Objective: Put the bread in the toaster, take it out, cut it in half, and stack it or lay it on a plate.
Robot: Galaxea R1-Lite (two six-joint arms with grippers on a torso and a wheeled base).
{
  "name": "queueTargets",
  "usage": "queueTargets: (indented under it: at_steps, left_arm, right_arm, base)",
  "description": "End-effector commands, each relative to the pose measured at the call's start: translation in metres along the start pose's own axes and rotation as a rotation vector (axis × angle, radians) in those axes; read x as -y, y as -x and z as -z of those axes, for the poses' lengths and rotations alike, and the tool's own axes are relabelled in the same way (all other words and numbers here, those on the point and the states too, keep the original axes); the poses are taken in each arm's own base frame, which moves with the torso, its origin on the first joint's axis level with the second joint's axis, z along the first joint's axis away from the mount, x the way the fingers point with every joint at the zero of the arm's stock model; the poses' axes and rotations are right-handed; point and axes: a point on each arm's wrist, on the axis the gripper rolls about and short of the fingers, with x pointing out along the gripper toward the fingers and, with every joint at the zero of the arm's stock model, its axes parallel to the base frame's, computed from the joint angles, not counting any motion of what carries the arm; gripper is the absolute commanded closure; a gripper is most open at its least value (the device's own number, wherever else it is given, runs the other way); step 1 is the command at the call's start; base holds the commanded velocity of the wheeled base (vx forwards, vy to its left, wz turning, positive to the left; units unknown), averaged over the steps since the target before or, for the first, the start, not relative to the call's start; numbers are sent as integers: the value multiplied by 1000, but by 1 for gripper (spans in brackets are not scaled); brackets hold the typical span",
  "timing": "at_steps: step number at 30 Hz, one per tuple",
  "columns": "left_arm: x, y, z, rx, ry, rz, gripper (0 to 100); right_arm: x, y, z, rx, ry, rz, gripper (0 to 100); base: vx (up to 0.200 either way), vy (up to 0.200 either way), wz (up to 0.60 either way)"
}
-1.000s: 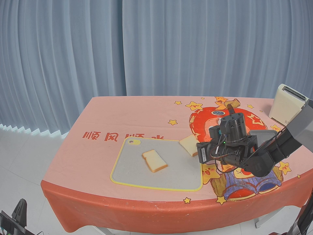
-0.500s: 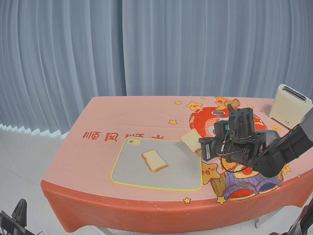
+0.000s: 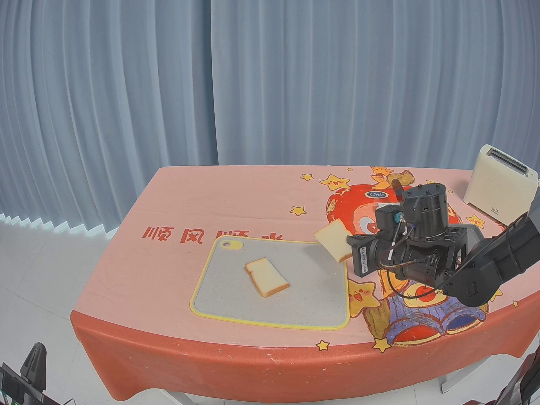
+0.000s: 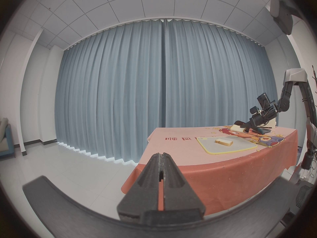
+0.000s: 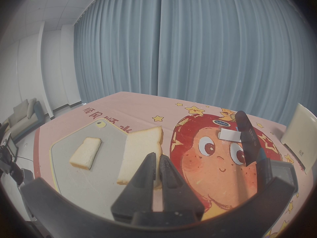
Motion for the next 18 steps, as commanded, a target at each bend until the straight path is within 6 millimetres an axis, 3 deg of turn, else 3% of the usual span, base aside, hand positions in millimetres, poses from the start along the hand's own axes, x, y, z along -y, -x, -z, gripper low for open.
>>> queueTargets:
  at_steps: [1,14,18]
  left_arm:
    - [0,0,5,-1,0,-1,100]
    - [0,0,5,-1,2,-1,100]
    - [0,0,5,-1,2,-1,100]
  right_arm:
    - [1,8,-3,15,-5,0,100]
    - [5,32,-4,39,-12,1,100]
    - [11,49,0,50,-23,7,100]
  base:
    - [0,0,0]
    - [0,0,0]
    - [0,0,0]
